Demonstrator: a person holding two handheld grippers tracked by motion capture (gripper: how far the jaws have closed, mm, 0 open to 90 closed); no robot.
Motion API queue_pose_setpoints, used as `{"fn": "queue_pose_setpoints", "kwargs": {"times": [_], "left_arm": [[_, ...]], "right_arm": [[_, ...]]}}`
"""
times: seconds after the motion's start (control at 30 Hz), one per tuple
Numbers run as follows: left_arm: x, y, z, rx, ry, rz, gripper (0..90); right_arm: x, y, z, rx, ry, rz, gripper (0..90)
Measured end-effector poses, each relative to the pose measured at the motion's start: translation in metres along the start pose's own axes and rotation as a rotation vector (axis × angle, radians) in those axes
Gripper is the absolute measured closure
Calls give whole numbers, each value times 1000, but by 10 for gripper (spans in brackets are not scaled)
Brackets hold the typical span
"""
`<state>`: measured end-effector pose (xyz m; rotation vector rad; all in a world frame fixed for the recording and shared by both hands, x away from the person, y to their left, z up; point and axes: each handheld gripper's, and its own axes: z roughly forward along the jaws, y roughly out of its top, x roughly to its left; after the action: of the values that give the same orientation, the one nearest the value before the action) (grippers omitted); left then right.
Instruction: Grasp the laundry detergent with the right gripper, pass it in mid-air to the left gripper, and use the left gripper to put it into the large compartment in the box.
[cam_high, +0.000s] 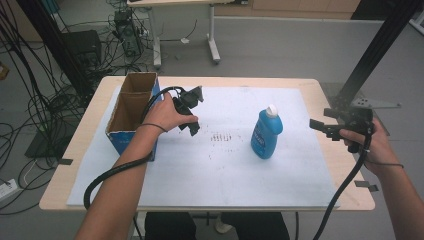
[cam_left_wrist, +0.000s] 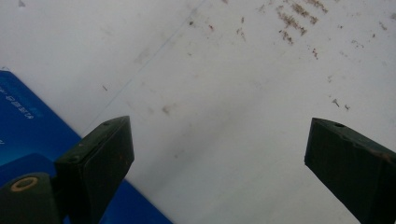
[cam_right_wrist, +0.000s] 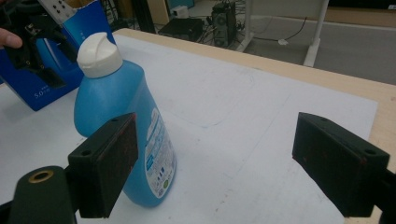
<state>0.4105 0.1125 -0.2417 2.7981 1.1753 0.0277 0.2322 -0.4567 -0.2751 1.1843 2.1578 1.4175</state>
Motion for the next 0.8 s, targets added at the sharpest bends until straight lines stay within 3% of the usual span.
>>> {"fn": "queue_pose_setpoints", "kwargs": {"times": [0.6, 0.8], "left_arm": [[0, -4, 2, 0, -2, -6, 85], [1, -5, 3, 0, -7, -11, 85]], "right_arm": [[28, -23, 0, 26, 10, -36, 142], [35, -34, 4, 35, 10, -25, 138]]}}
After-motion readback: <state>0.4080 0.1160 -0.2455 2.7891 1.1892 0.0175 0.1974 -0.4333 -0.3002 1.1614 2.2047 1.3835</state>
